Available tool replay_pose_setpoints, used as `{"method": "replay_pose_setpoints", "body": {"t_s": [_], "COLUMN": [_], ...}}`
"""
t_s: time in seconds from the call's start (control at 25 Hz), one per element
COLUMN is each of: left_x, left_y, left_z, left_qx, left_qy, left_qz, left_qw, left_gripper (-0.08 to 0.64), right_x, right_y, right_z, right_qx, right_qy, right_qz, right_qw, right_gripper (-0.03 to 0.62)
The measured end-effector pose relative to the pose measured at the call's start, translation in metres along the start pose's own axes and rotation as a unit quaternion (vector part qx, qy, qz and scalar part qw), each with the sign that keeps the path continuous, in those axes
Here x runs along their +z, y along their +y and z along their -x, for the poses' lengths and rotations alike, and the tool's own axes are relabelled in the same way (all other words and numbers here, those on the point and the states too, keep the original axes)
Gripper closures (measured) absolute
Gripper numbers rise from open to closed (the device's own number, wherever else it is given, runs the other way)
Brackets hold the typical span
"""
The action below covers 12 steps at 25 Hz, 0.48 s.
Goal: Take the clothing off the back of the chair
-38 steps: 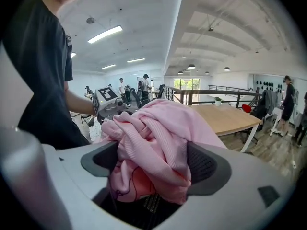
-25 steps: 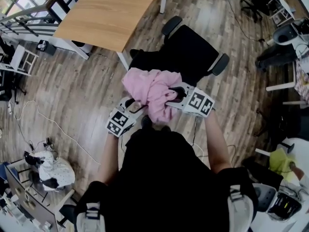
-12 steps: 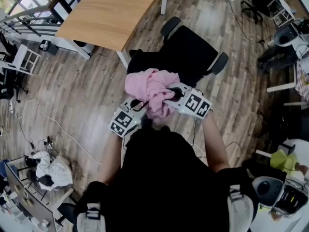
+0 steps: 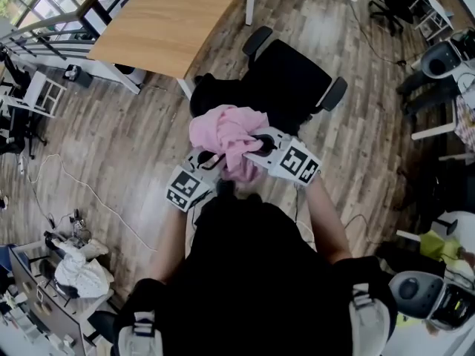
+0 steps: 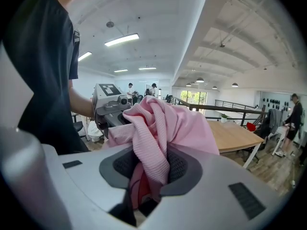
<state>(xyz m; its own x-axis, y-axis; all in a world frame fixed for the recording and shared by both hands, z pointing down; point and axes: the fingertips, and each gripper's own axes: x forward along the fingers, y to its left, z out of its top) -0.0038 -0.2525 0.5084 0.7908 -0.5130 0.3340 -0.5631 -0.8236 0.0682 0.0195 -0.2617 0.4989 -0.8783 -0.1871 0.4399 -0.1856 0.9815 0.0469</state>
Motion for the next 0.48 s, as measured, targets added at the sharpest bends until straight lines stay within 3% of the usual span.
{"method": "replay_pose_setpoints", "body": {"t_s": [0.32,0.48], "left_x": [0.018,0.015], "left_y": [-0.038,-0.059], "left_z": [0.009,0.018], "left_qx": [0.039,0.058], "left_qy": [-0.01,-0.008], "left_qz": [-0.018,-0.019], "left_qw": [0.999,0.9981], "left_gripper": [0.514,0.514], "right_x": [0.005,0.006], "right_y": [0.026,0.047], "right_z": [0.029,0.038], "right_qx": [-0.022,-0.016], "right_qy": [-0.061,-0.067], "right_qz": [0.003,0.03], "right_qw": [0.998,0.997], "right_gripper": [0.482,0.482]}}
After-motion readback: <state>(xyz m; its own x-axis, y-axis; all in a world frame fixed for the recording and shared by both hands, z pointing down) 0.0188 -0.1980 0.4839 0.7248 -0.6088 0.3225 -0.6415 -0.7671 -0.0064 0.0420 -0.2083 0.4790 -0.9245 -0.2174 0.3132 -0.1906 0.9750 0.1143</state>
